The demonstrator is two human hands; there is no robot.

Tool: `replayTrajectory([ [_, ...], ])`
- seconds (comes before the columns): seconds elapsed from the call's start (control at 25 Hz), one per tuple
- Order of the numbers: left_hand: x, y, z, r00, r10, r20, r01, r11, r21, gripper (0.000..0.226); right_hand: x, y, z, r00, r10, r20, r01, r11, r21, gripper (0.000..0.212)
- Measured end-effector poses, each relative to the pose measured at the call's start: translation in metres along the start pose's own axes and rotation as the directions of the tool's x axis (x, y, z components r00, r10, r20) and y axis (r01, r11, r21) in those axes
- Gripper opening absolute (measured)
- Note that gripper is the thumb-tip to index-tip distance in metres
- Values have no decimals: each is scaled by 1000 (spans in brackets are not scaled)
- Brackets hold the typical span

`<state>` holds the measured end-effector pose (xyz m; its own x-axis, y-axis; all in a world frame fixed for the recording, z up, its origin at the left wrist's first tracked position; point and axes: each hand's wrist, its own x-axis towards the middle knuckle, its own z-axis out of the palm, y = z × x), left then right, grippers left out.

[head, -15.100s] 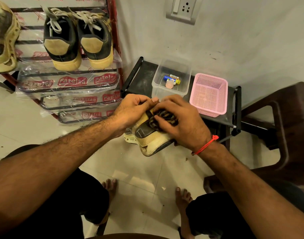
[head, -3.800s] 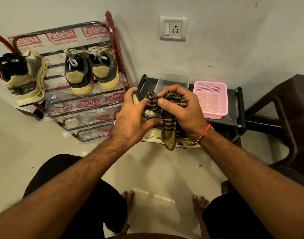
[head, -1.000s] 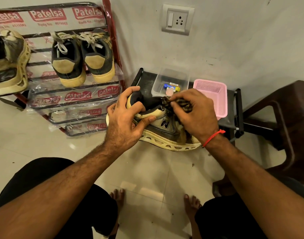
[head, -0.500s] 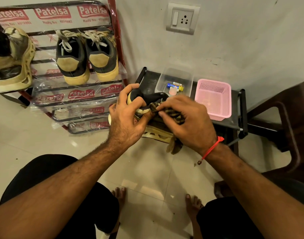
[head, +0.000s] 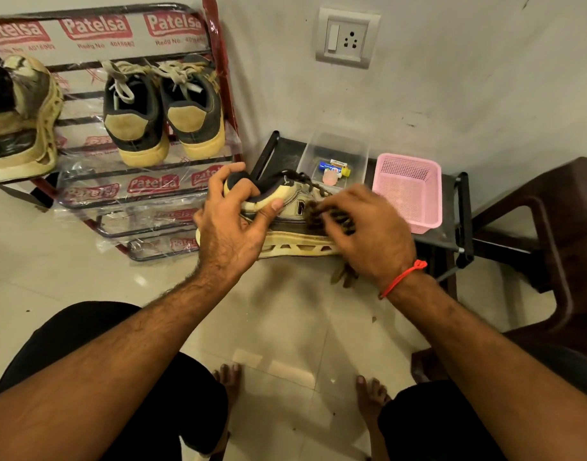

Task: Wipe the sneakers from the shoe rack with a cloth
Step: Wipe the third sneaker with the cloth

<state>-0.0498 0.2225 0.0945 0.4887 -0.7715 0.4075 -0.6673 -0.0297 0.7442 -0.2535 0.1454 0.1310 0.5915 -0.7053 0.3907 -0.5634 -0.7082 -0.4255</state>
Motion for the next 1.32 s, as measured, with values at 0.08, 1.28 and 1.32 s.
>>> replayTrajectory([
  [0.08, 1, -1, -1, 999, -31, -20, 32, 999, 26, 34, 10, 27, -7, 984, 176, -28, -178, 983, -43, 18],
  [1.28, -2, 0, 4, 989, -124, -76, 120, 991, -54, 42, -1, 1, 15, 996, -19, -81, 21, 1000, 17, 17],
  [1.32, -3, 2, 5, 992, -106, -63, 102, 993, -61, 43, -7, -16, 23, 991, -129, -25, 130, 992, 8, 19],
])
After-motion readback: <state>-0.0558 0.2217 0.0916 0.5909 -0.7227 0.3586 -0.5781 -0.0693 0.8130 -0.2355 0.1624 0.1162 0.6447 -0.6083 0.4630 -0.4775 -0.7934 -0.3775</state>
